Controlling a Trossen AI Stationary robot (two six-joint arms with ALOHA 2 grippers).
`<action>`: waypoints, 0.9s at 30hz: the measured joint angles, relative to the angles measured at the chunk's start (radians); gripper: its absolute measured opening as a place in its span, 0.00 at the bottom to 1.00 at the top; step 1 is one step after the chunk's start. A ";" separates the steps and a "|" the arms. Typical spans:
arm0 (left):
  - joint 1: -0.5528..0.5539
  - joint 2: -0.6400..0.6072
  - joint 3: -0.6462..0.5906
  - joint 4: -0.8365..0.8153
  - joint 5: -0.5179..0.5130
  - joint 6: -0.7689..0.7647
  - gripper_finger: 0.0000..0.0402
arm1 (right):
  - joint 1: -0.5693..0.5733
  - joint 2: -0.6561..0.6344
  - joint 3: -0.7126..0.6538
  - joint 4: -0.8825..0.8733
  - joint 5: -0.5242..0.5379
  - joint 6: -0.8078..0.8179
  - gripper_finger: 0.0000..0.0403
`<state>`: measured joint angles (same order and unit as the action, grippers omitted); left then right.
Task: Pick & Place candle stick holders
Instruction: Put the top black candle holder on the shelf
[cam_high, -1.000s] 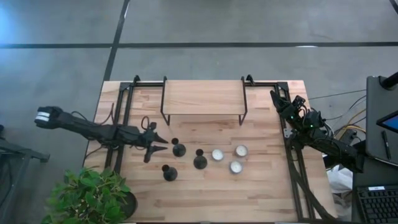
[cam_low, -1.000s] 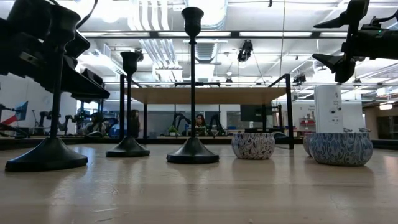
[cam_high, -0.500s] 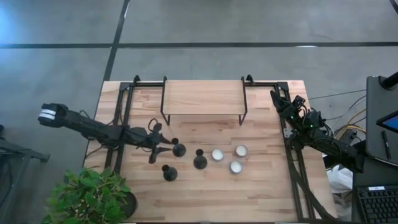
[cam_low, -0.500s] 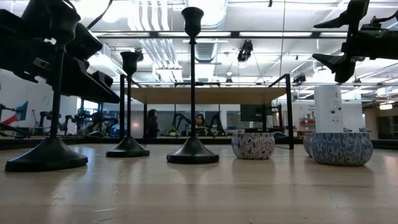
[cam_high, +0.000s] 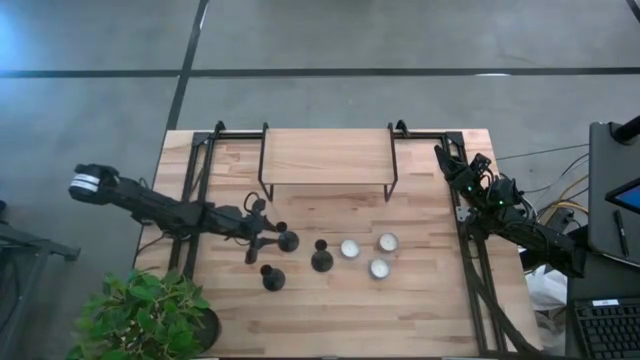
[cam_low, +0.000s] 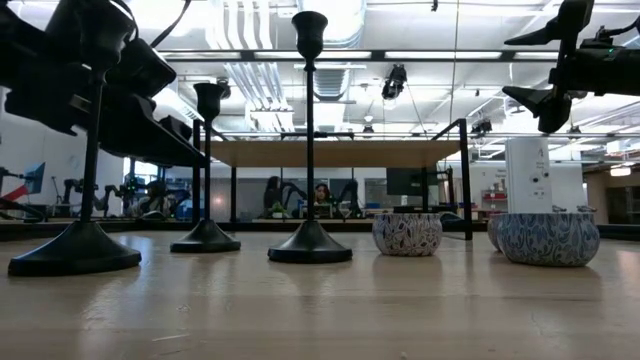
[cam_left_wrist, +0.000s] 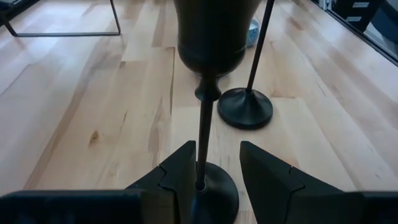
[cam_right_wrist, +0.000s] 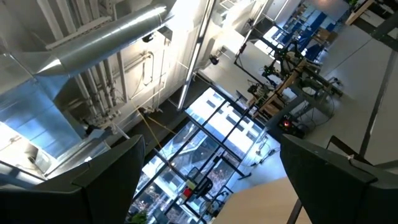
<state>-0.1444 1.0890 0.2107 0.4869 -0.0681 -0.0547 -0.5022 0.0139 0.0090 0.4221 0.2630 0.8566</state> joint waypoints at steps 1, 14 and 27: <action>0.000 0.008 0.003 0.004 0.000 0.000 0.33 | 0.000 0.000 0.000 0.000 0.000 0.000 0.91; 0.000 0.099 0.034 0.040 -0.019 -0.006 0.32 | 0.000 0.000 0.000 0.000 0.000 0.000 0.91; 0.000 0.106 0.034 0.081 -0.023 -0.006 0.11 | 0.000 0.000 0.000 0.000 0.000 0.000 0.91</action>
<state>-0.1440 1.1954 0.2443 0.5678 -0.0914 -0.0605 -0.5020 0.0139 0.0090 0.4221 0.2630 0.8564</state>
